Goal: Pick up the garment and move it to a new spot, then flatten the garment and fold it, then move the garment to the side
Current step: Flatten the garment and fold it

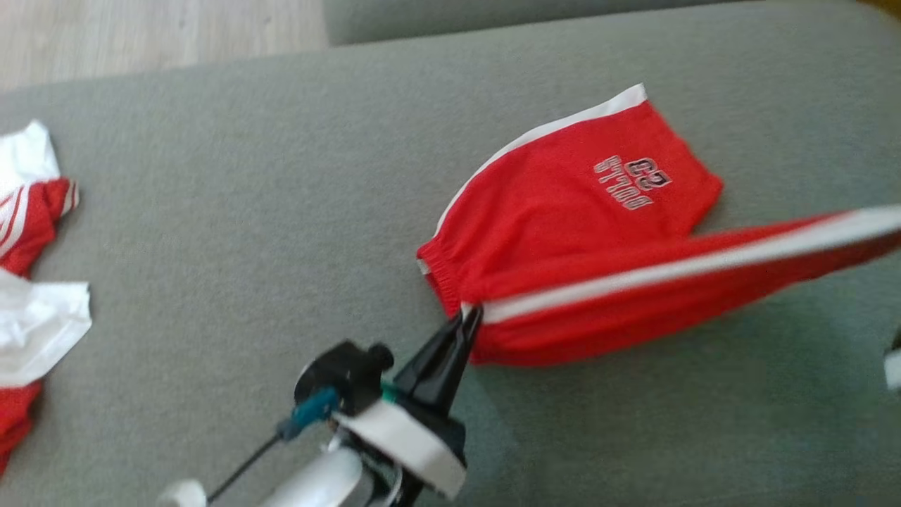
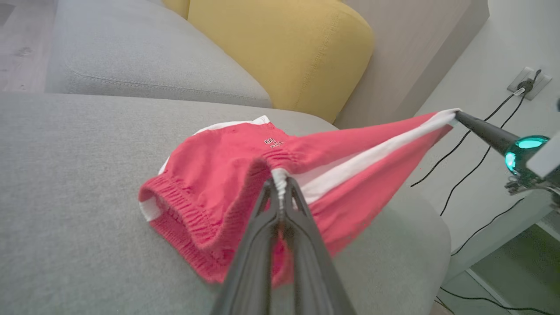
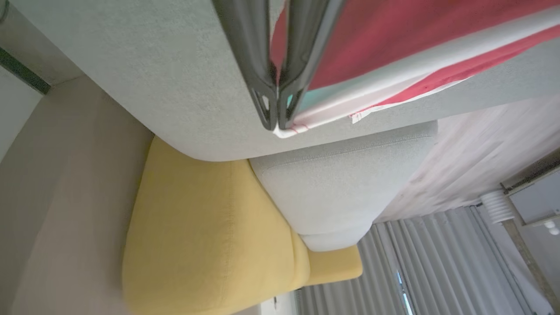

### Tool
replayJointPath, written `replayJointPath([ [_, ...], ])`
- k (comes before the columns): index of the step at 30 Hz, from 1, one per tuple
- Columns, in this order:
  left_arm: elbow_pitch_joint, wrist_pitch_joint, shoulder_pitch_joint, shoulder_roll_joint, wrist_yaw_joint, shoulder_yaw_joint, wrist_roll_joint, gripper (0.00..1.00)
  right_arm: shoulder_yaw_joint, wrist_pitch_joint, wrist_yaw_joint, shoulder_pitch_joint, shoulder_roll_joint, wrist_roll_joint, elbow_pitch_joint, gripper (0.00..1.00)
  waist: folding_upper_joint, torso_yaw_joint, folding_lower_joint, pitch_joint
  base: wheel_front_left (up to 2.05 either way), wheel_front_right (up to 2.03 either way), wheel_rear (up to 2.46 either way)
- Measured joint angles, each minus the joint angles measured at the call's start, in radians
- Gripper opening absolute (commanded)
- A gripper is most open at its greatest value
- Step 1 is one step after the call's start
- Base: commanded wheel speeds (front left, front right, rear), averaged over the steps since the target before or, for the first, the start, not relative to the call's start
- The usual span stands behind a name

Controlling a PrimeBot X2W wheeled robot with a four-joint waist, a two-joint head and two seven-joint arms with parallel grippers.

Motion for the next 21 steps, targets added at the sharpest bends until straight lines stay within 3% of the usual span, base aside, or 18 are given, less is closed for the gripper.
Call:
replayJointPath([
  [21, 0.247, 0.013, -0.302, -0.11, -0.073, 0.044, -0.022, 0.0, 0.268, 0.085, 0.0, -0.572, -0.18, -0.034, 0.473, 0.0, 0.0, 0.147, 0.0, 0.188, 0.0, 0.0, 0.0],
])
